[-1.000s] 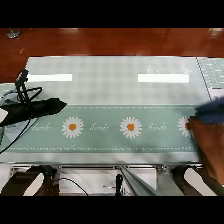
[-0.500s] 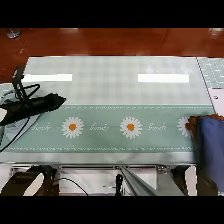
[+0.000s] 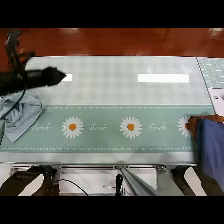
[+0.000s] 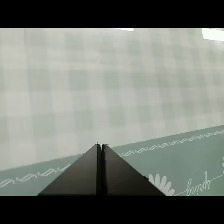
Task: Fold the shirts.
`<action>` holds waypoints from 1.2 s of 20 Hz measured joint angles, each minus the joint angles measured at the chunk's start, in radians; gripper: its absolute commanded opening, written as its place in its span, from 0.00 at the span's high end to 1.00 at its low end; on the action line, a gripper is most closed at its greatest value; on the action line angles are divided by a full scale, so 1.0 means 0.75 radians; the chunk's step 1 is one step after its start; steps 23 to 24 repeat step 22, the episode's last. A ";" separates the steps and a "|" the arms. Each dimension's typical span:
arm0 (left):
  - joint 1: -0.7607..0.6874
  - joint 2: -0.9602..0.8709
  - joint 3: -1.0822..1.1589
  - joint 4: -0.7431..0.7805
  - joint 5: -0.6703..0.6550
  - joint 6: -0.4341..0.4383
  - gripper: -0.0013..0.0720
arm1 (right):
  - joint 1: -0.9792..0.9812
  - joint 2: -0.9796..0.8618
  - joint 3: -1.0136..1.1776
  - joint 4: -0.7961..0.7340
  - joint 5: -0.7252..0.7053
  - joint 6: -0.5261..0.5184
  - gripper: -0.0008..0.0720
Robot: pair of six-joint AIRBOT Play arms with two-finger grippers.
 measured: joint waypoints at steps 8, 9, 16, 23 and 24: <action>-0.176 -0.139 0.000 0.425 -0.066 -0.166 0.95 | 0.925 -0.482 0.021 -0.337 -0.326 0.106 0.96; -0.171 -0.143 -0.033 0.474 -0.088 -0.201 0.95 | 0.962 -0.518 0.023 -0.385 -0.316 0.132 0.96; -0.156 -0.150 -0.109 0.603 -0.104 -0.296 0.95 | 1.045 -0.602 0.023 -0.497 -0.296 0.210 0.96; -0.154 -0.151 -0.116 0.616 -0.104 -0.310 0.95 | 1.054 -0.610 0.024 -0.512 -0.294 0.222 0.96; -0.154 -0.151 -0.116 0.616 -0.104 -0.310 0.95 | 1.054 -0.610 0.024 -0.512 -0.294 0.222 0.96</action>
